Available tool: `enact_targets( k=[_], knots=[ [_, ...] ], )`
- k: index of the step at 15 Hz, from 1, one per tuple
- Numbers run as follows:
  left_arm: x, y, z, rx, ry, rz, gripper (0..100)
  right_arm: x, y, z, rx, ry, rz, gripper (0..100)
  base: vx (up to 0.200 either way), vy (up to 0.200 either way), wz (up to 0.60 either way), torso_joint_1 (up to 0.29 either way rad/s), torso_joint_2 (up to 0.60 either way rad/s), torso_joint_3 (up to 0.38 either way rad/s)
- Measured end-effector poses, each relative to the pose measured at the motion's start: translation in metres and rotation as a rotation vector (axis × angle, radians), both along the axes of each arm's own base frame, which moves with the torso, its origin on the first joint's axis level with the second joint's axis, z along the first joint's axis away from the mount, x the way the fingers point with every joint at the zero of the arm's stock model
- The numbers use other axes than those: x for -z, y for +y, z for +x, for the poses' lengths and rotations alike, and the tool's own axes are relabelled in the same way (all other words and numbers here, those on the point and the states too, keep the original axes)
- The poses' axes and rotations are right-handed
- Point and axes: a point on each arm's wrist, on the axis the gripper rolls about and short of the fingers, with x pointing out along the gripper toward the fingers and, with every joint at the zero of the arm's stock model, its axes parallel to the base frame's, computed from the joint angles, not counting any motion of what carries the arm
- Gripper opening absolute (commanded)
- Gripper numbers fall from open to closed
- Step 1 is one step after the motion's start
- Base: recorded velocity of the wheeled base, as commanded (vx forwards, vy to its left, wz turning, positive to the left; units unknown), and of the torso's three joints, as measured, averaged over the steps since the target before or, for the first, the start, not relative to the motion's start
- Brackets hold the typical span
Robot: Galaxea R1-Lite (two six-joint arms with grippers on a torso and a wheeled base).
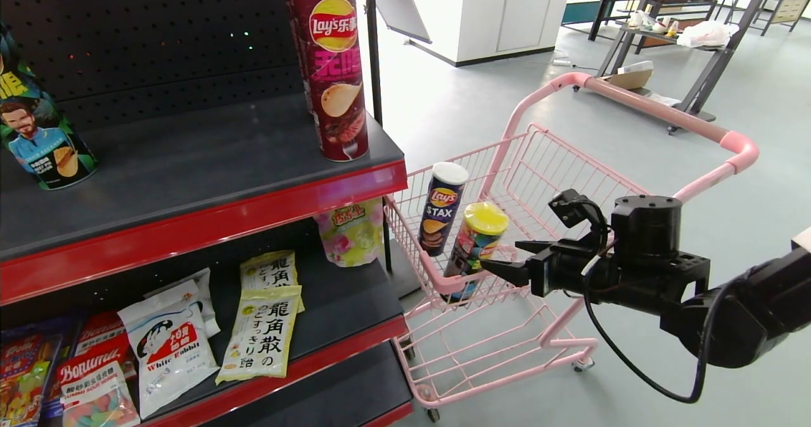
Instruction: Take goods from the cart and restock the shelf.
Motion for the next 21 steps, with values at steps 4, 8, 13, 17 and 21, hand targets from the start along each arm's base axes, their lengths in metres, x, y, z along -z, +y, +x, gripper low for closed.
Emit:
enact_targets(
  k=[4,8,13,17,21],
  knots=[
    [0.0,0.0,0.0,0.0,0.0,0.0,100,0.013,0.005,0.02,0.036,-0.001,-0.013,100,0.0,0.0,0.0,0.0,0.0,0.0],
    [0.0,0.0,0.0,0.0,0.0,-0.001,100,0.021,0.012,0.039,0.04,-0.021,-0.001,100,0.0,0.0,0.0,0.0,0.0,0.0],
    [0.0,0.0,0.0,0.0,0.0,-0.001,100,0.027,0.023,0.054,0.027,-0.032,0.011,100,0.0,0.0,0.0,0.0,0.0,0.0],
    [0.0,0.0,0.0,0.0,0.0,-0.001,100,0.031,0.031,0.065,0.022,-0.037,0.026,100,0.0,0.0,0.0,0.0,0.0,0.0],
    [0.0,0.0,0.0,0.0,0.0,-0.001,100,0.036,0.045,0.067,0.002,-0.039,0.048,0,0.0,0.0,0.0,0.0,0.0,0.0]
  ],
)
